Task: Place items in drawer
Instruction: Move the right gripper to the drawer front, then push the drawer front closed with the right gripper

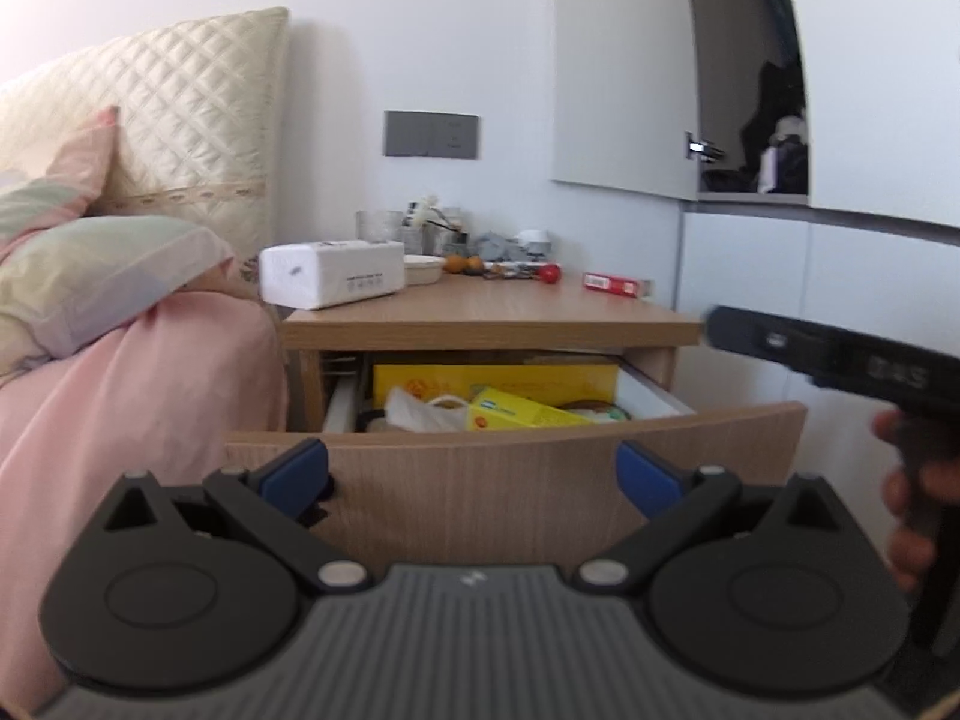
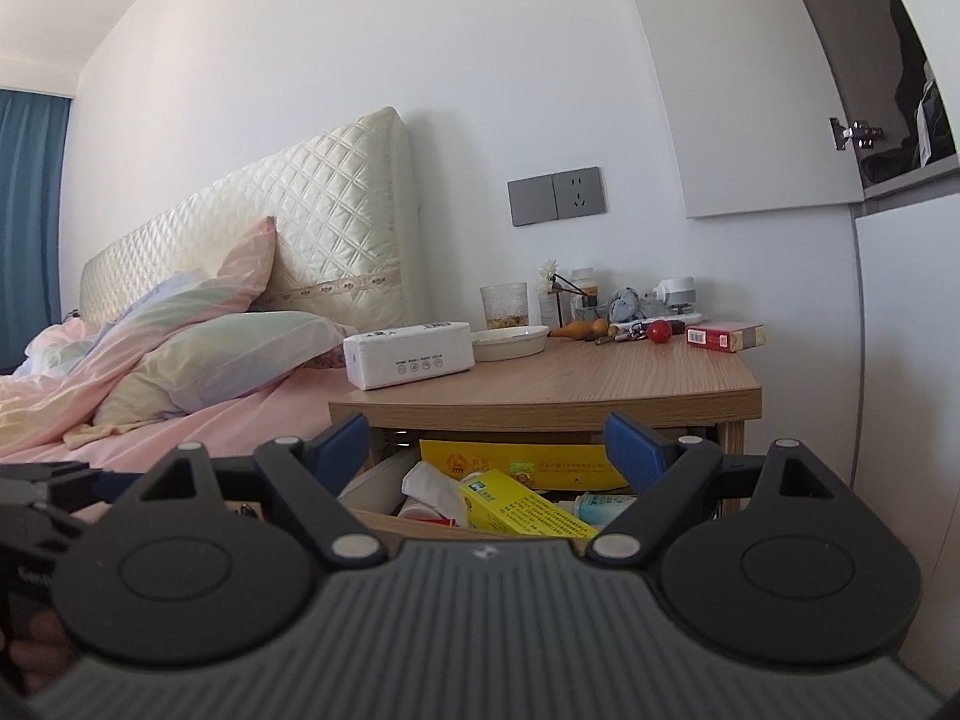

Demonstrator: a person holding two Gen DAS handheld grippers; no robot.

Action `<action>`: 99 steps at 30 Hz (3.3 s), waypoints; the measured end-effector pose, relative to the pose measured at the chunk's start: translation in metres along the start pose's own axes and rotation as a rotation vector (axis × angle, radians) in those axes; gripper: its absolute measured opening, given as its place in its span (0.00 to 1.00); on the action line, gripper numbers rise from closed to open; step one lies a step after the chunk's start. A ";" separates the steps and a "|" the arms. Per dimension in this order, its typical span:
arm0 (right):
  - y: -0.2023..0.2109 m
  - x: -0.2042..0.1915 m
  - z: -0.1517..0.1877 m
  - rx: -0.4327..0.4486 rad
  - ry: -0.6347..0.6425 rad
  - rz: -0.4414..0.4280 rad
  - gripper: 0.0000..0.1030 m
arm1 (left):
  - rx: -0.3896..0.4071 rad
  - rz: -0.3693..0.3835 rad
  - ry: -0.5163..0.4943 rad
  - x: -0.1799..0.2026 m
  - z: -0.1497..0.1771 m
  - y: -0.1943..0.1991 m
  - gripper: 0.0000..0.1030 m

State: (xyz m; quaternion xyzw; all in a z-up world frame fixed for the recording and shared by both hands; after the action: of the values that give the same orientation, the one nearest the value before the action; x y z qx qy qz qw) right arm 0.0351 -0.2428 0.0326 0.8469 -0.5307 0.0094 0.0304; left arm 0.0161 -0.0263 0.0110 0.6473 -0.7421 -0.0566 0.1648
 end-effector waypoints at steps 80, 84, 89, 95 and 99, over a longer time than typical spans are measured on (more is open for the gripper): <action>-0.008 -0.023 0.072 -0.035 -0.006 0.179 0.38 | 0.170 -0.130 -0.003 -0.008 0.042 -0.036 0.47; -0.012 -0.021 0.076 -0.041 -0.015 0.188 0.38 | 0.172 -0.142 -0.016 -0.009 0.043 -0.038 0.47; -0.014 -0.020 0.080 -0.043 -0.020 0.196 0.38 | 0.164 -0.142 -0.011 -0.011 0.044 -0.041 0.45; -0.016 -0.019 0.083 -0.034 -0.016 0.206 0.39 | 0.153 -0.141 -0.014 -0.013 0.045 -0.047 0.42; -0.015 -0.019 0.085 -0.022 -0.007 0.210 0.38 | 0.146 -0.136 -0.009 -0.016 0.047 -0.051 0.39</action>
State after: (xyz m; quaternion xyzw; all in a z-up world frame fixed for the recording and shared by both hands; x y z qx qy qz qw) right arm 0.0391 -0.2243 -0.0538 0.7864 -0.6166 0.0037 0.0367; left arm 0.0508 -0.0249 -0.0510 0.7062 -0.6992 -0.0163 0.1099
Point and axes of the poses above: each gripper's, at about its wrist camera, not at the fingertips, and y roughly against the way its jaws point, x to its right, z to its underside, the point moved 2 cm from there along -y, roughly the way its jaws point, and after that the axes turned 10 degrees about y, right-handed, at the moved point
